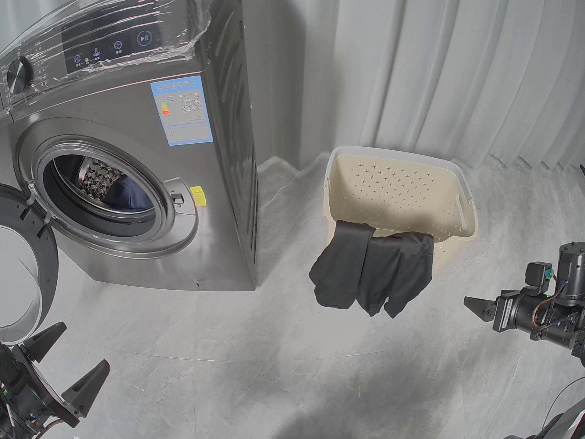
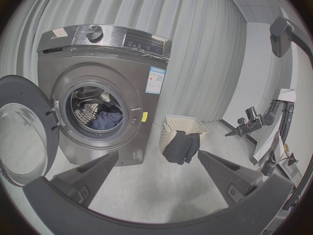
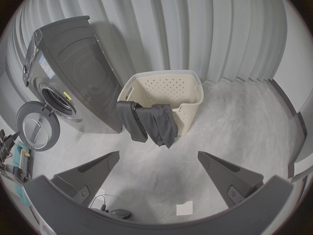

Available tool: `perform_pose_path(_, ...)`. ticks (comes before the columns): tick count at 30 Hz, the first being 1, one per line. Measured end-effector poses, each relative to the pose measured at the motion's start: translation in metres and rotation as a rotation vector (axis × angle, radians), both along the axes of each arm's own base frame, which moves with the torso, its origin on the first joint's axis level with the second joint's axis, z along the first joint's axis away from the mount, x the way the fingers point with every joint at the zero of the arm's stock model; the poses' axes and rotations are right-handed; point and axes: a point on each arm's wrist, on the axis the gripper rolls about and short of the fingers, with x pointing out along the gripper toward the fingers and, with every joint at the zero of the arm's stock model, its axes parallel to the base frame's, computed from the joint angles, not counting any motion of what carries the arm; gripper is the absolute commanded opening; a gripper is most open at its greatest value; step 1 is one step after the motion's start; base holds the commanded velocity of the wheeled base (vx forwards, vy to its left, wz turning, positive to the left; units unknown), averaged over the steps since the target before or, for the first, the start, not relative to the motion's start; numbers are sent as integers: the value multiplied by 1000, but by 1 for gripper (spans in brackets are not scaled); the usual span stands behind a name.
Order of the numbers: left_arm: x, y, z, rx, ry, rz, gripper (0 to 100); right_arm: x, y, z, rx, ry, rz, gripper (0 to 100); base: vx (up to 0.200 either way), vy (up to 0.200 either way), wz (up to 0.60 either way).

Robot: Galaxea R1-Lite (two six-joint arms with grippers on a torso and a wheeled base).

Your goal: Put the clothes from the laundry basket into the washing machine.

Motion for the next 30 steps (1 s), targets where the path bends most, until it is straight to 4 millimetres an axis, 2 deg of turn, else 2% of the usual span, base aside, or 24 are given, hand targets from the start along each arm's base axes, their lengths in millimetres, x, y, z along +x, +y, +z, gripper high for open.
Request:
perform_pose_path(5,0,0,0,0,0,-2,100,5,7,-8,0,44,36,100,0,0,0)
perform_pose_path(13,0,0,-1,3,5,-4,100,17,18,-14,2,53,72,100,200,0,0)
perform_pose_path(23,0,0,-1,3,5,-4,100,47,33,-33,24,9,89,100,200,0,0)
perform_pose_path(30,0,0,1,-5,-2,-4,100,72,44,-56,25,46,91,100,0,0,0)
